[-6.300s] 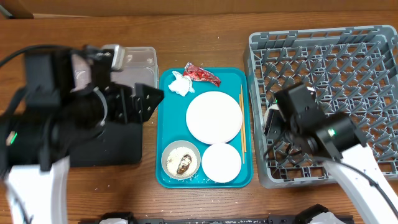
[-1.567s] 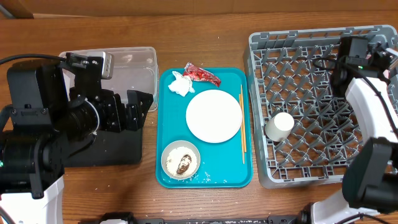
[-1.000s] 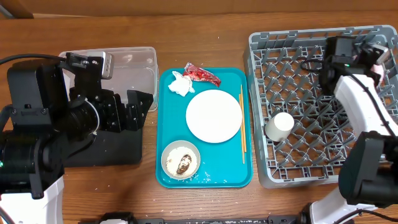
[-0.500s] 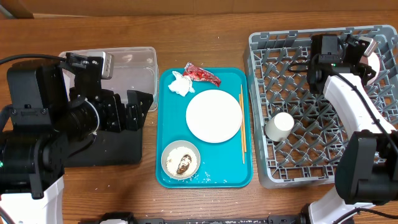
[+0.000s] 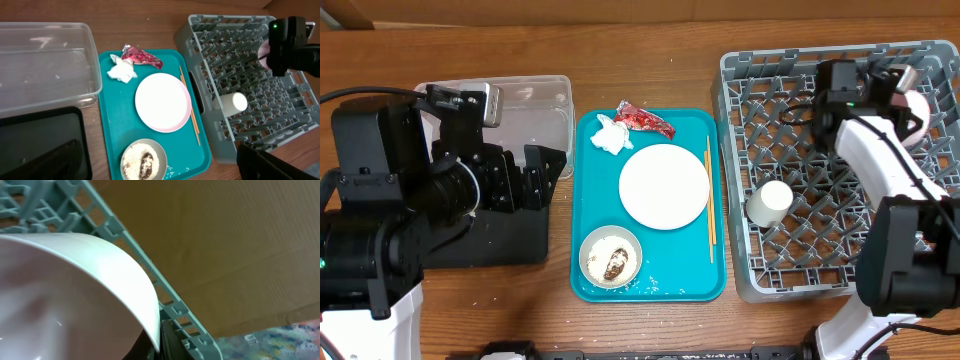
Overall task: Sort waste into correct bins and load items into the dishwasher
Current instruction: 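Carry the small pink plate to the rack's back right and set it down, then move the right gripper back to the large pink plate and grasp its rim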
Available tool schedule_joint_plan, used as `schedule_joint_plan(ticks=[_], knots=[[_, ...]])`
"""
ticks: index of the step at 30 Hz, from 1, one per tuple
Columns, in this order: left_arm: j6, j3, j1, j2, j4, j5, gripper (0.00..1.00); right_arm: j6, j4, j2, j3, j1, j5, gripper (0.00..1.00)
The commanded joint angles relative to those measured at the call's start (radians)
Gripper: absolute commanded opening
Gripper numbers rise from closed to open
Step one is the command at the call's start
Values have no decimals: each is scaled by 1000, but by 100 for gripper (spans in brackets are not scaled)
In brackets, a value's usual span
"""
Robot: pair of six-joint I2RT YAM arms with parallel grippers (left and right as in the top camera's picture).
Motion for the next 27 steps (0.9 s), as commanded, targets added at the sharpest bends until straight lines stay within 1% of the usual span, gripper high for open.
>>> schedule_joint_plan(ticks=[1, 3, 5, 9, 10, 14, 16, 18, 24, 27], knots=[[-13, 11, 5, 3, 4, 9, 100, 0, 10, 2, -25, 39, 0, 4], [-13, 11, 5, 3, 4, 9, 100, 0, 8, 2, -29, 39, 0, 6], [-13, 11, 5, 3, 4, 9, 100, 0, 5, 2, -29, 42, -4, 12], [-13, 11, 5, 3, 4, 9, 100, 0, 5, 2, -29, 69, -9, 13], [-13, 11, 5, 3, 4, 9, 100, 0, 5, 2, -29, 82, -14, 16], [-13, 11, 5, 3, 4, 9, 100, 0, 9, 1, -27, 137, -14, 41], [-13, 11, 5, 3, 4, 9, 100, 1, 8, 1, -22, 165, -14, 62], [-13, 11, 5, 3, 4, 9, 100, 1, 7, 1, -15, 186, -14, 68], [-13, 11, 5, 3, 4, 9, 100, 16, 0, -38, 21, 264, -47, 76], [-13, 11, 5, 3, 4, 9, 100, 17, -56, -90, 50, 313, -180, 77]])
